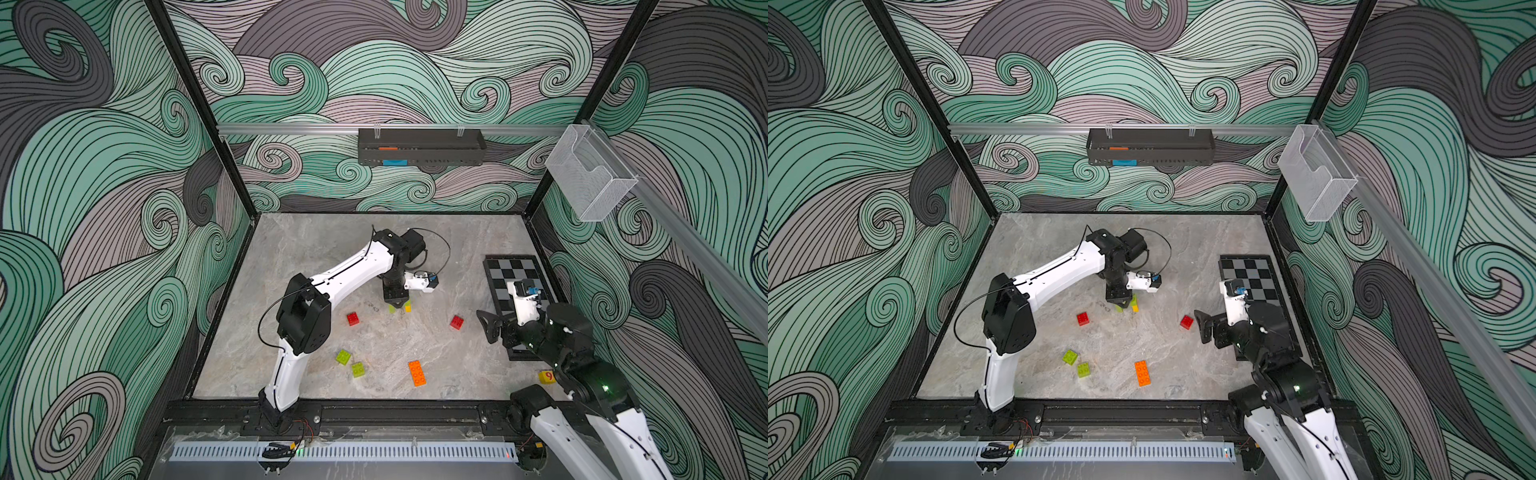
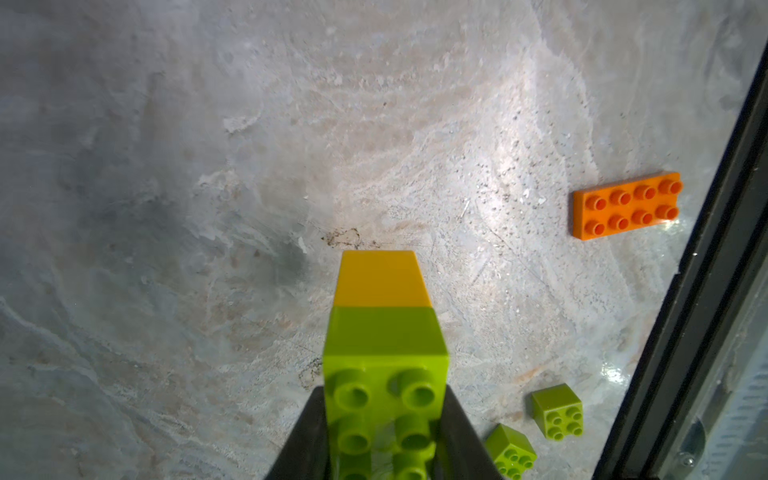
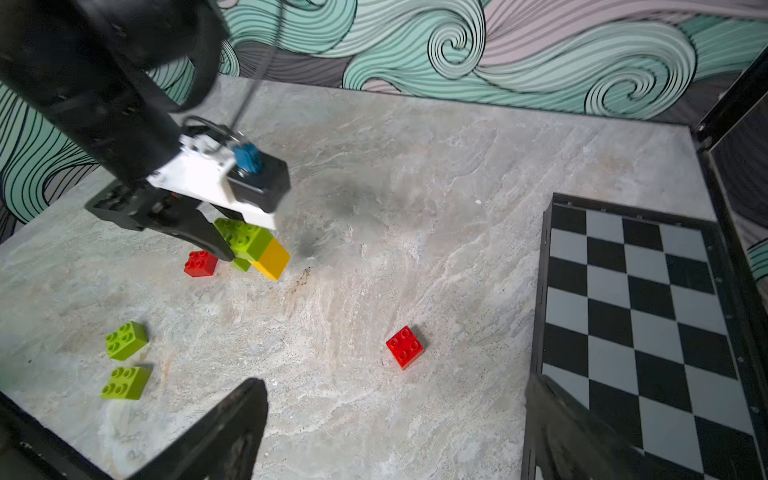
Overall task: Assemble a giraffe with lego
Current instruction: Place the lego brick at the center of the board.
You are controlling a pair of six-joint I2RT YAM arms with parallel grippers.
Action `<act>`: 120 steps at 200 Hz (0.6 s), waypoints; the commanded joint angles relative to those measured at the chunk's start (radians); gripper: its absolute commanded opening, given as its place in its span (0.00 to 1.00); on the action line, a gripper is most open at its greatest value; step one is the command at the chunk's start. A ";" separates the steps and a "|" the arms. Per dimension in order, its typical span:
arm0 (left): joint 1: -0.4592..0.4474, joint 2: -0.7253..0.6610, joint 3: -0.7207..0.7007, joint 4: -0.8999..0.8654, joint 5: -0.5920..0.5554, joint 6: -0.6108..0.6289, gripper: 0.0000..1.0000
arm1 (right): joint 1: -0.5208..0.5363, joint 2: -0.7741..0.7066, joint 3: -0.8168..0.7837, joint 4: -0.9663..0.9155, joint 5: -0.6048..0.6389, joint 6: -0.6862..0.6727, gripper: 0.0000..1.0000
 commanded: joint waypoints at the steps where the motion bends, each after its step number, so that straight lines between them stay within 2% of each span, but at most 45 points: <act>1: -0.017 0.017 0.001 -0.025 -0.042 0.003 0.00 | 0.010 -0.141 -0.074 0.070 0.074 -0.080 0.99; 21: -0.024 0.018 -0.042 0.046 -0.072 -0.004 0.00 | 0.008 -0.217 -0.104 0.078 0.025 -0.083 0.99; 61: -0.038 0.009 -0.129 0.170 -0.118 0.002 0.00 | 0.009 -0.212 -0.103 0.074 0.010 -0.079 0.99; 120: -0.053 0.008 -0.196 0.248 -0.154 -0.020 0.00 | 0.008 -0.216 -0.105 0.075 0.000 -0.082 0.99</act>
